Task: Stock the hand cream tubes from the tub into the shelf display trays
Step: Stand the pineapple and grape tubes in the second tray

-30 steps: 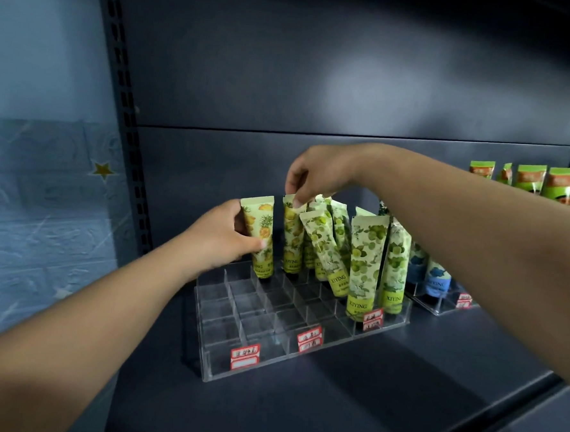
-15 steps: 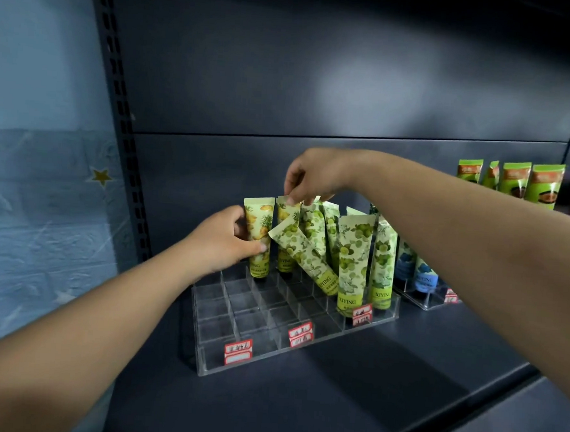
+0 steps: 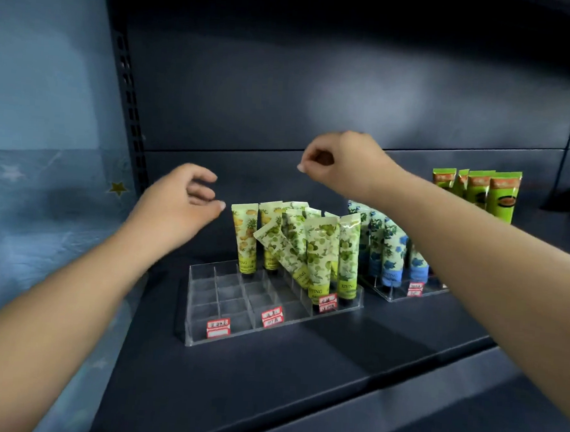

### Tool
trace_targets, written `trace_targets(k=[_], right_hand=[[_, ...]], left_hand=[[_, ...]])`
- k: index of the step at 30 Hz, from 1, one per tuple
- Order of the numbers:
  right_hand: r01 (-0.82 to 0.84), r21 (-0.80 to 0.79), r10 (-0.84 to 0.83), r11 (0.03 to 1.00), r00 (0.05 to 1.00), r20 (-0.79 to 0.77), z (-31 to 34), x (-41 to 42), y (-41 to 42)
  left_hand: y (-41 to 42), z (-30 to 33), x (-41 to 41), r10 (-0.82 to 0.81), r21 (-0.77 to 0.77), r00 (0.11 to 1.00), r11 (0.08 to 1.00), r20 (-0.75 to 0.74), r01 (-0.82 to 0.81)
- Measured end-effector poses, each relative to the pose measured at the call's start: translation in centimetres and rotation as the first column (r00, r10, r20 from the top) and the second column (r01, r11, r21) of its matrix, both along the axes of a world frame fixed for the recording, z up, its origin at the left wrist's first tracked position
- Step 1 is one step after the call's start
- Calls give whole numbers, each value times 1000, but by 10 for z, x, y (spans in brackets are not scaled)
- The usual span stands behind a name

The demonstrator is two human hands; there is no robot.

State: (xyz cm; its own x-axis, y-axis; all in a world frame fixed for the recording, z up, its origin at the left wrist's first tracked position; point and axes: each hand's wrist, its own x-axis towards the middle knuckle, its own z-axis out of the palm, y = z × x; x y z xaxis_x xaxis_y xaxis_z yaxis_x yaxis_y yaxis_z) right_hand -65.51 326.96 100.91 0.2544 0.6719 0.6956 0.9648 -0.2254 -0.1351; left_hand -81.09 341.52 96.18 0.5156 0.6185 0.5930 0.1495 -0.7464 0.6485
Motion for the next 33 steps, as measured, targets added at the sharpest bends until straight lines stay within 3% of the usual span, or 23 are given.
trace_targets(k=[3, 7, 11, 14, 20, 25, 29, 33], right_hand=[[-38, 61, 36, 997, 999, 40, -11, -9, -30], [-72, 83, 64, 994, 993, 97, -32, -13, -77], [-80, 173, 48, 982, 982, 182, -65, -8, -137], [3, 214, -49, 977, 977, 209, -101, -1, -190], [232, 127, -240, 964, 970, 47, -183, 15, -305], [453, -21, -453, 891, 887, -88, -249, 20, -384], [574, -139, -590, 807, 771, -238, -310, 15, -429], [669, -299, -721, 680, 538, -436, -385, 0, -460]], left_hand=[[-43, 6, -11, -20, 172, 1000, 985, -7, 20], [-113, 0, -15, 13, 438, 996, 899, -91, 29], [-172, -21, -6, -10, 575, 996, 816, -89, 59], [-213, -49, 10, -75, 637, 987, 756, -144, 150], [-290, -123, 58, -290, 589, 912, 697, -289, 408], [-342, -189, 97, -466, 489, 789, 620, -399, 614], [-372, -249, 123, -599, 327, 638, 552, -484, 767], [-393, -325, 143, -685, 99, 444, 480, -578, 871]])
